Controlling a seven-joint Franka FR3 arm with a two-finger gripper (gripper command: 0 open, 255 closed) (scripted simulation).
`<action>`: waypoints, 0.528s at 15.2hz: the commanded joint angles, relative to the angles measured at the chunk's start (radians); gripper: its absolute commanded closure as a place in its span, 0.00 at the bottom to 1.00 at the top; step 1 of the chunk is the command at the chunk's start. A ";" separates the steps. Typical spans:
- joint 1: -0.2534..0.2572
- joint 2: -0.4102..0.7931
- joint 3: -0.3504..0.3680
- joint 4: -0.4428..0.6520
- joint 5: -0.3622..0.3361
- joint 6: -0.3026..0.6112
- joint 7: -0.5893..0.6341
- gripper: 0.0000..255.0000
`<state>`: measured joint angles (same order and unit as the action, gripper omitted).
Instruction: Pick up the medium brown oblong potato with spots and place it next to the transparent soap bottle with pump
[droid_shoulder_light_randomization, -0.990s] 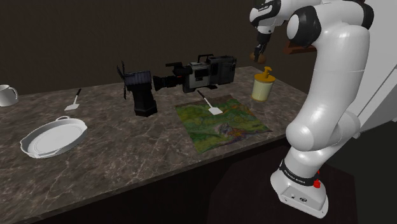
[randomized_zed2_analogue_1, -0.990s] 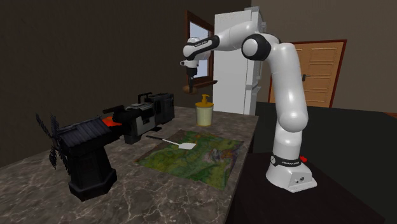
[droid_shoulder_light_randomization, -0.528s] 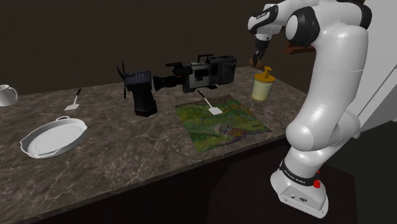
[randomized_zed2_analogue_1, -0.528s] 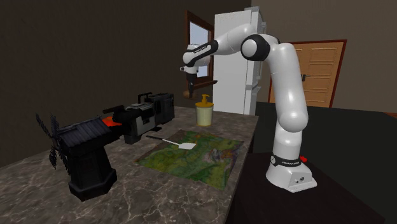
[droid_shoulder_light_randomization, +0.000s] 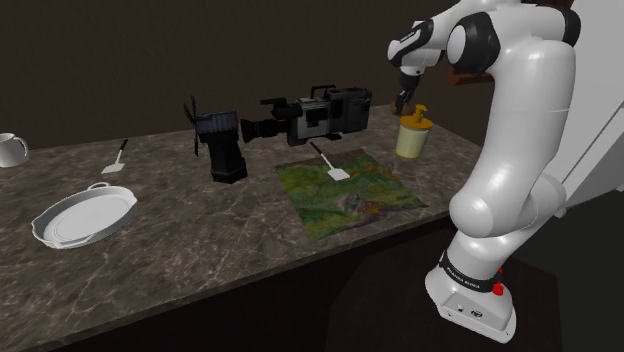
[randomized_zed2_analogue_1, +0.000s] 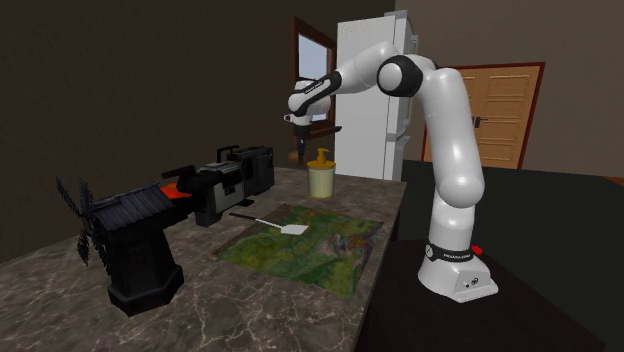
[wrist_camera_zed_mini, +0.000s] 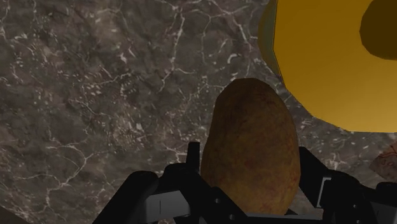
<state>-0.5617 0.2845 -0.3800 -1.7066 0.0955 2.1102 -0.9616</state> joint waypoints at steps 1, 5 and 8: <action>0.000 0.009 0.002 -0.018 0.004 0.026 -0.001 1.00; -0.002 0.026 0.005 -0.050 0.013 0.074 -0.006 1.00; -0.004 0.040 0.008 -0.071 0.021 0.109 -0.011 1.00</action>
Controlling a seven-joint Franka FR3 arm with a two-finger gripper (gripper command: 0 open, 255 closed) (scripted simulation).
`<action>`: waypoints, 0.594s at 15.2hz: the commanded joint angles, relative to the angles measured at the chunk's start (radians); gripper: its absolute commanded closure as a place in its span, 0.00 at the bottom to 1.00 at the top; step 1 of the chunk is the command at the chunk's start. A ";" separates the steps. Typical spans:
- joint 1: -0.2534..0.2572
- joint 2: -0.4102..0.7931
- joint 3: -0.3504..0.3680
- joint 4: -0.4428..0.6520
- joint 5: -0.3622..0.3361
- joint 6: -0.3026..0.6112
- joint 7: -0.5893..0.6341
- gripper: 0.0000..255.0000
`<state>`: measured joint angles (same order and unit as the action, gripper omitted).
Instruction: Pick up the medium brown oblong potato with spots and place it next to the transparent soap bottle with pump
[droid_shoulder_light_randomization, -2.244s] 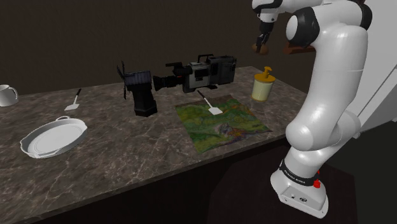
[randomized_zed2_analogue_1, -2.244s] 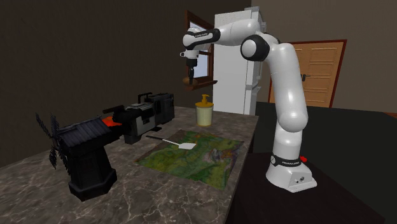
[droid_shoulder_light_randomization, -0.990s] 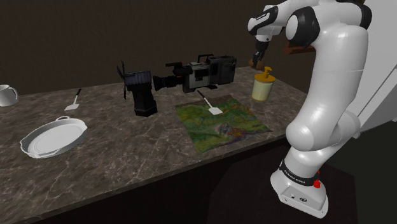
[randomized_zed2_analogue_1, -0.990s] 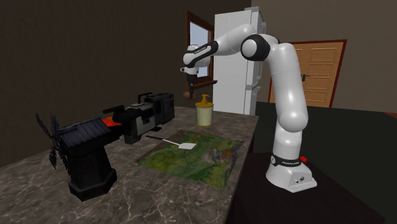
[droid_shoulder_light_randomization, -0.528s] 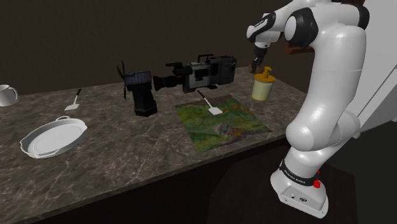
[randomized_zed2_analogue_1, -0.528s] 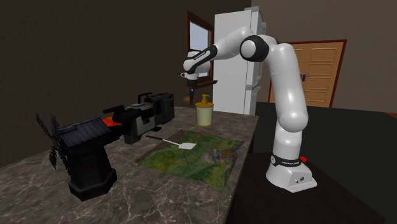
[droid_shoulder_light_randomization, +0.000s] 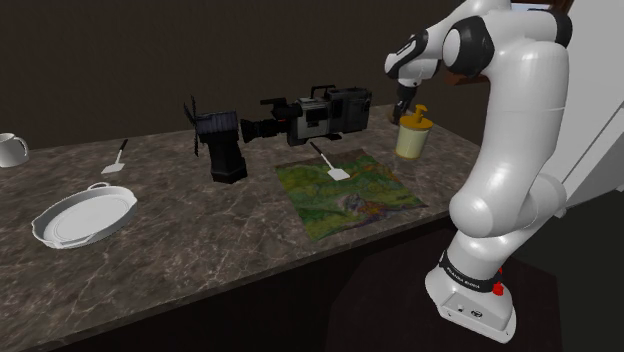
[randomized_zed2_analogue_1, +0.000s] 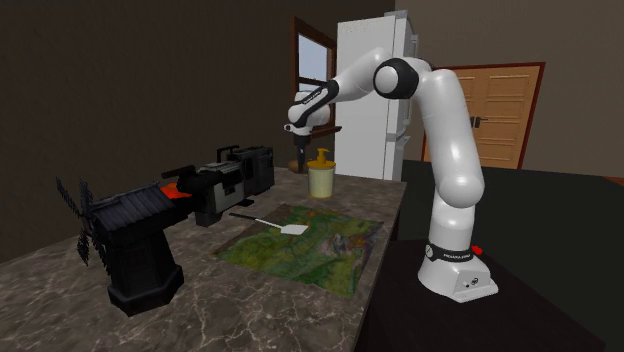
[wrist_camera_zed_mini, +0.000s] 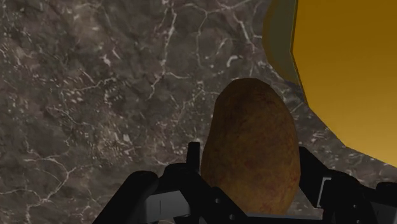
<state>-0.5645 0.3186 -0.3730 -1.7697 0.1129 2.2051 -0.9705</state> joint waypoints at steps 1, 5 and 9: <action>-0.002 0.011 0.002 -0.014 0.006 0.026 -0.004 1.00; -0.005 0.034 0.008 -0.039 0.018 0.071 -0.011 1.00; -0.009 0.060 0.014 -0.059 0.031 0.116 -0.018 1.00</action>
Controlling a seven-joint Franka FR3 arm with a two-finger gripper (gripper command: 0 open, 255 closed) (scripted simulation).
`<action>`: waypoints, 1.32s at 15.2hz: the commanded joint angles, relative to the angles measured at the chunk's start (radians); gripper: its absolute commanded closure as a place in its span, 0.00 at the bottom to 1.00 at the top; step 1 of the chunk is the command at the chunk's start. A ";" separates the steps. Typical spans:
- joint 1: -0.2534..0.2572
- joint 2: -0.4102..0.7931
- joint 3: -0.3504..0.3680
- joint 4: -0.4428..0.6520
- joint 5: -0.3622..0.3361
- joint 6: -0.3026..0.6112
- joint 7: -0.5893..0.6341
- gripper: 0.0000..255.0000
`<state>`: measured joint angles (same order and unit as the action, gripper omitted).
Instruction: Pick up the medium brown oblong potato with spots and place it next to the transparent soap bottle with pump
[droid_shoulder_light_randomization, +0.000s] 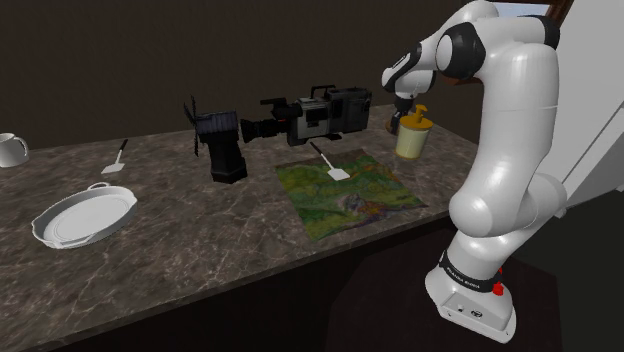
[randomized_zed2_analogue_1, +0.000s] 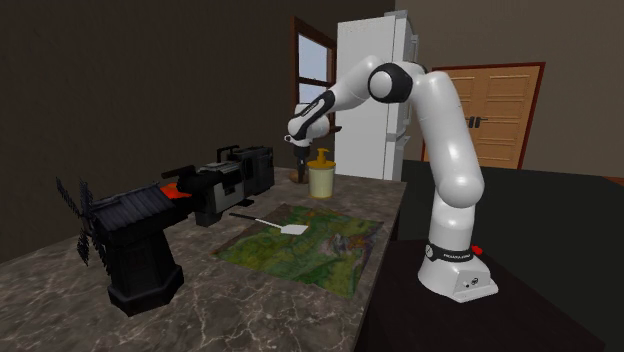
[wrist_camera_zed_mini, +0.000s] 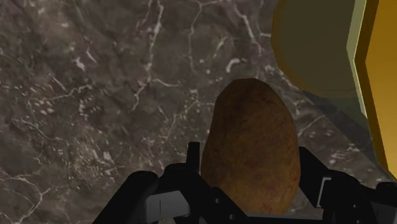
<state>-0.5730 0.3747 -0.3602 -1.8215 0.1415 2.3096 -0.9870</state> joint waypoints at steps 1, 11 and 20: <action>-0.002 0.010 0.003 -0.012 0.006 0.022 -0.004 1.00; -0.005 0.027 0.007 -0.021 0.014 0.047 -0.009 1.00; 0.010 -0.039 -0.008 -0.010 -0.017 -0.026 0.011 0.00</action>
